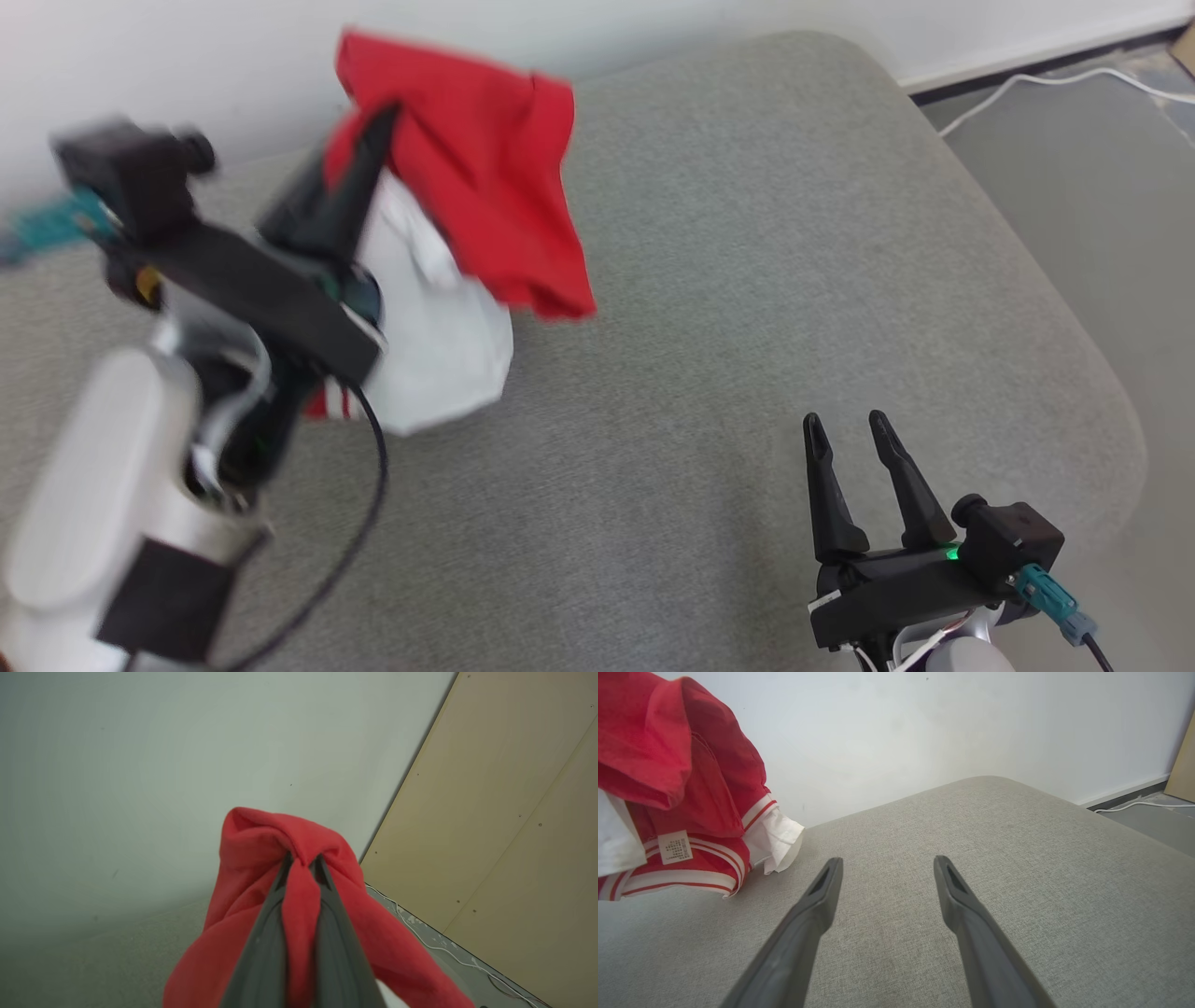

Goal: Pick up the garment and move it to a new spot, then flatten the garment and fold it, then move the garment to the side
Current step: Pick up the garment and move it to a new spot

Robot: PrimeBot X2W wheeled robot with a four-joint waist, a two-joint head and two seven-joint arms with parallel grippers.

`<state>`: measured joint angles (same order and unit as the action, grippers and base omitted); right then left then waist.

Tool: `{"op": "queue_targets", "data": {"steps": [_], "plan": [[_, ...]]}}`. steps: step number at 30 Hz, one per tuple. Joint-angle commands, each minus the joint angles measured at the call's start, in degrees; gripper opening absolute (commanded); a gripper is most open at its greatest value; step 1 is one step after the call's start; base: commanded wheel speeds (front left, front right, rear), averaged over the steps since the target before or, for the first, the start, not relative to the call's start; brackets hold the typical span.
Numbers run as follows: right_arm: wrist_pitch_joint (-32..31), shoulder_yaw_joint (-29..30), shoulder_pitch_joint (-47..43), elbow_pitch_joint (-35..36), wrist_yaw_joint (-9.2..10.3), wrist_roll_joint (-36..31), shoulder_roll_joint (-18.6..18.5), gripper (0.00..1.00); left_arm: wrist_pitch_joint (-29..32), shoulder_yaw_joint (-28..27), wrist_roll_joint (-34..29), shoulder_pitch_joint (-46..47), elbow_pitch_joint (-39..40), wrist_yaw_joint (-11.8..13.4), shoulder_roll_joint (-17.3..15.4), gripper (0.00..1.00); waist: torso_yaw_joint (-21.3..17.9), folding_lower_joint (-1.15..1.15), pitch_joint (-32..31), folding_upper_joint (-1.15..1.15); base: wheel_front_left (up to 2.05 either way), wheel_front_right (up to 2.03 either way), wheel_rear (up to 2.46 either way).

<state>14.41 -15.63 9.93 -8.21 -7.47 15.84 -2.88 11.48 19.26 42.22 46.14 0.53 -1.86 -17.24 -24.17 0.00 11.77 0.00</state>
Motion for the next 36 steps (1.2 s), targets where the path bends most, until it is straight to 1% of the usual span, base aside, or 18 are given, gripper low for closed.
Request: {"op": "queue_targets", "data": {"steps": [1,3,5,7,8,13,19,23,24,25,30,33,36], "plan": [[0.37,-0.12,-0.33,-0.01,-0.04,0.31,0.05,1.0,-0.64,0.68,-0.26,-2.67,-0.43,0.21,0.48,0.0,-1.6,0.0,1.11,0.0,0.0,0.0,0.0],[0.4,-0.15,-0.11,-0.2,-0.04,0.49,0.04,1.0,-1.98,1.39,-0.77,-5.12,-1.83,0.24,0.7,0.0,-2.05,0.0,1.46,0.0,0.0,0.0,0.0],[0.52,-0.18,0.09,-0.38,-0.04,0.53,0.06,1.0,-3.41,3.01,-1.85,-7.4,-3.97,-0.52,0.87,0.0,-2.16,0.0,1.59,0.0,0.0,0.0,0.0],[0.57,-0.29,0.28,-0.7,-0.04,-0.09,0.05,1.0,-4.63,4.46,-1.43,-9.75,-6.81,-1.08,2.38,0.0,-2.02,0.0,1.5,0.0,0.0,0.0,0.0],[0.57,-0.29,0.28,-0.7,-0.04,-0.09,0.05,1.0,-4.63,4.46,-1.43,-9.75,-6.81,-1.08,2.38,0.0,-2.02,0.0,1.5,0.0,0.0,0.0,0.0],[0.05,-0.52,1.35,-1.11,-0.04,-0.75,0.05,1.0,-6.47,7.31,-0.36,-13.45,-14.7,-2.46,5.17,0.0,-1.24,0.0,1.16,0.0,0.0,0.0,0.0],[-0.35,-0.82,1.7,-1.53,-0.04,-0.98,0.05,1.0,-10.16,9.77,0.09,-13.14,-22.53,-4.17,8.53,0.0,0.76,0.0,-0.21,0.0,0.0,0.0,0.0],[-0.65,-0.72,1.09,-1.75,-0.04,-1.05,0.03,1.0,-11.55,10.96,-0.01,-12.33,-25.2,-4.51,9.68,0.0,2.03,0.0,-1.27,0.0,0.0,0.0,0.0],[-0.63,-0.49,0.9,-1.8,-0.04,-1.12,0.03,1.0,-11.96,11.3,-0.29,-12.11,-25.62,-4.61,9.94,0.38,2.41,0.0,-1.56,0.0,0.0,0.0,0.0],[-0.72,-0.39,0.73,-1.82,-0.04,-1.21,0.04,1.0,-12.5,11.53,-0.57,-11.95,-25.84,-4.68,10.08,1.0,2.7,0.0,-1.81,0.0,0.0,0.0,0.0],[-1.04,0.34,-0.15,-1.85,-0.04,-1.31,0.04,1.0,-14.78,12.07,-1.2,-11.79,-25.17,-4.59,10.68,1.0,4.16,0.0,-2.97,0.0,0.0,0.0,0.0],[-0.98,0.88,-0.66,-1.83,-0.04,-1.31,0.03,1.0,-15.0,12.14,-0.81,-12.51,-23.73,-4.24,10.94,1.0,5.16,0.0,-3.58,0.0,0.0,0.0,0.0],[-1.03,1.26,-1.62,-2.03,-0.04,-1.0,0.04,1.0,-15.08,12.02,-0.45,-13.75,-21.67,-3.95,10.44,1.0,6.18,0.0,-4.12,0.0,0.0,0.0,0.0]]}}
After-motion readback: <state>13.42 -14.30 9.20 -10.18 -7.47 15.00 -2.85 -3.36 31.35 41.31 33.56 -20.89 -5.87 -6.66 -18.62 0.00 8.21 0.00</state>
